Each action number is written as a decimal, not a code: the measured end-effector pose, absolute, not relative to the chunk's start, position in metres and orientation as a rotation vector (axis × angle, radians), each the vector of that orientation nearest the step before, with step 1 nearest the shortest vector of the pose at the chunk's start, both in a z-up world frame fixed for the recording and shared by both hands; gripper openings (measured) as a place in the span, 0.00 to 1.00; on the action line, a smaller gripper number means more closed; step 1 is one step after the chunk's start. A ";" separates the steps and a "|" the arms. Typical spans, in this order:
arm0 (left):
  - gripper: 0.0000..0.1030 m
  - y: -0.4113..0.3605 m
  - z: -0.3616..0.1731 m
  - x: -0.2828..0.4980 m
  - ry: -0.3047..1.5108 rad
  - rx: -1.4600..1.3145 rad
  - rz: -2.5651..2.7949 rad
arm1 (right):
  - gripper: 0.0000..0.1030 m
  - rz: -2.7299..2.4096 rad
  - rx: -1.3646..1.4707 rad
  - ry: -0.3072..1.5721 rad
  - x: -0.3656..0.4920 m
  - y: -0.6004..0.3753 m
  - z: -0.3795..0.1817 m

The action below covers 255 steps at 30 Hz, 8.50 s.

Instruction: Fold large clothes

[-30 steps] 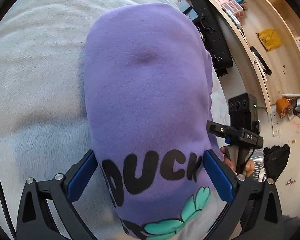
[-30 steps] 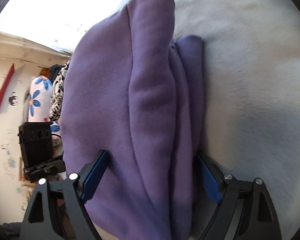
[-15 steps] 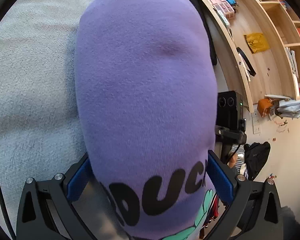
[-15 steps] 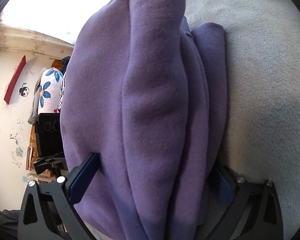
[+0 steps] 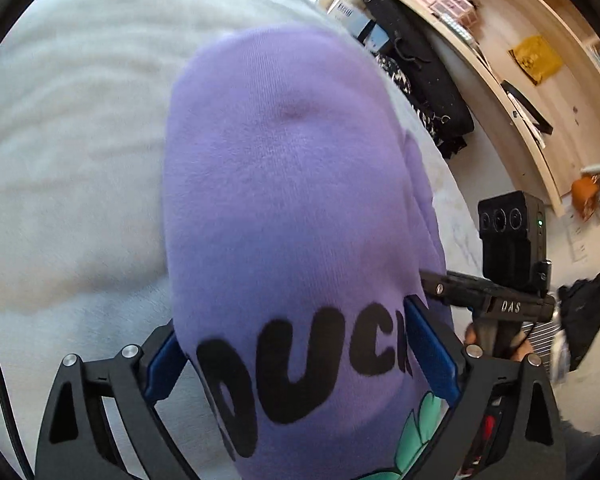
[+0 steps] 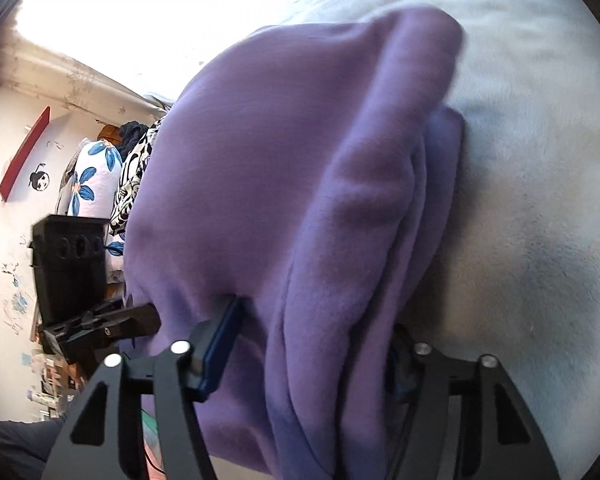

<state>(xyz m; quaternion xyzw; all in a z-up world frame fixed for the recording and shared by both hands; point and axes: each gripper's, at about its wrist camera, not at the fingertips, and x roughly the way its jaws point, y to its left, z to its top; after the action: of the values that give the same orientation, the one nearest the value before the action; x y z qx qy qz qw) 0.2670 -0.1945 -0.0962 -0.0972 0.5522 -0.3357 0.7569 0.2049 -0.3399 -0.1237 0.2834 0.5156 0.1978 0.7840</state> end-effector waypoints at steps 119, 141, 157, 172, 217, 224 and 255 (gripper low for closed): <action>0.85 0.229 0.090 0.417 0.887 0.039 0.005 | 0.35 0.304 0.017 0.963 0.425 0.112 0.084; 0.87 0.141 0.235 0.131 0.765 -0.026 -0.175 | 0.47 0.410 0.058 0.784 0.162 -0.034 0.252; 0.93 0.067 0.186 -0.012 0.787 -0.024 -0.278 | 0.55 0.464 0.056 0.838 0.024 -0.089 0.195; 0.93 0.024 0.083 -0.046 0.829 -0.019 -0.192 | 0.55 0.318 0.047 0.931 -0.027 -0.092 0.072; 0.93 -0.006 -0.004 0.028 0.965 -0.065 0.001 | 0.56 -0.006 0.080 0.939 0.025 -0.096 0.005; 0.93 -0.007 -0.003 0.026 0.962 -0.059 0.008 | 0.56 -0.004 0.083 0.940 0.025 -0.097 0.004; 0.93 -0.001 -0.002 0.022 0.973 -0.067 0.036 | 0.56 -0.005 0.085 0.941 0.026 -0.092 0.007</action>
<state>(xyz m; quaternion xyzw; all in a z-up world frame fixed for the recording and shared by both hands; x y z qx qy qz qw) 0.0218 -0.0011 -0.0024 -0.0323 0.4676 0.0175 0.8832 0.0256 -0.0918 0.0067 0.0410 0.4532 -0.0026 0.8905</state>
